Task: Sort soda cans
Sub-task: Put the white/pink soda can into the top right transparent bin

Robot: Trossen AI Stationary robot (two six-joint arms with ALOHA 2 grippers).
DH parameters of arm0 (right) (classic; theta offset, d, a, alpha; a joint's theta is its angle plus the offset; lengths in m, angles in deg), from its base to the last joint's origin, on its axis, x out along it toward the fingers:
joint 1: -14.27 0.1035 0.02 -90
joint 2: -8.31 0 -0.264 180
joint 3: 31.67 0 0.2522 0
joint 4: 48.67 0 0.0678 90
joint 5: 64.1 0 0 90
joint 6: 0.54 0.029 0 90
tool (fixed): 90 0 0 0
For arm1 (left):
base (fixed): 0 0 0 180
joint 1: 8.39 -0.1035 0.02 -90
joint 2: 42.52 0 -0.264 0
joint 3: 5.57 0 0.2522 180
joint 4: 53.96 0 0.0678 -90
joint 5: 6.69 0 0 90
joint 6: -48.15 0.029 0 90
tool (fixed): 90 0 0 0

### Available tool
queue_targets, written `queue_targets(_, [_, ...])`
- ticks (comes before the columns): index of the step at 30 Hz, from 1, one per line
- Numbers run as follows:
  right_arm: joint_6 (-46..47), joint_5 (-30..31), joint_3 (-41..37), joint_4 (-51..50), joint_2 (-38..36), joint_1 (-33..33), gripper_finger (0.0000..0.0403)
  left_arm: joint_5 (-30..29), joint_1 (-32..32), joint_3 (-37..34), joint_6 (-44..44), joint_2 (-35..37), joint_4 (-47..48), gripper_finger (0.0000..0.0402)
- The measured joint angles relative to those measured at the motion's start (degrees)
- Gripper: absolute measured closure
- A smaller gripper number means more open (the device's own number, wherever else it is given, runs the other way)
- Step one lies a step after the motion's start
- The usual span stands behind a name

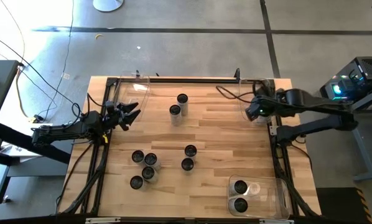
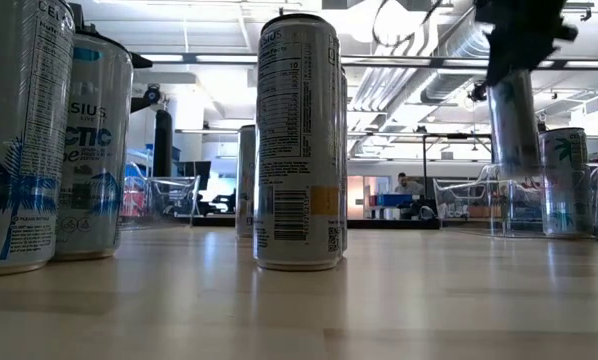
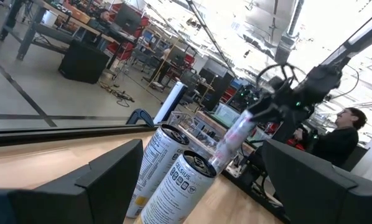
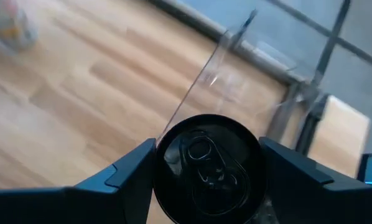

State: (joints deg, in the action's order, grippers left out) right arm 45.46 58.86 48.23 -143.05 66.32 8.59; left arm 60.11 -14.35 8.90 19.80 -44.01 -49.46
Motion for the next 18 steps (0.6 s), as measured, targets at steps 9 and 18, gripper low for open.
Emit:
queue_targets(9, [-10.0, -5.98, -11.96, 13.34, -2.06, -7.23, 0.0165, 0.0, 0.0, 0.0, 0.02, 0.02, -1.4, 0.0078])
queue_targets(18, [-12.95, -11.26, -15.87, 14.87, -2.56, -13.99, 0.0165, 0.07, 0.0, 0.0, 0.04, 0.01, -1.36, 0.0078])
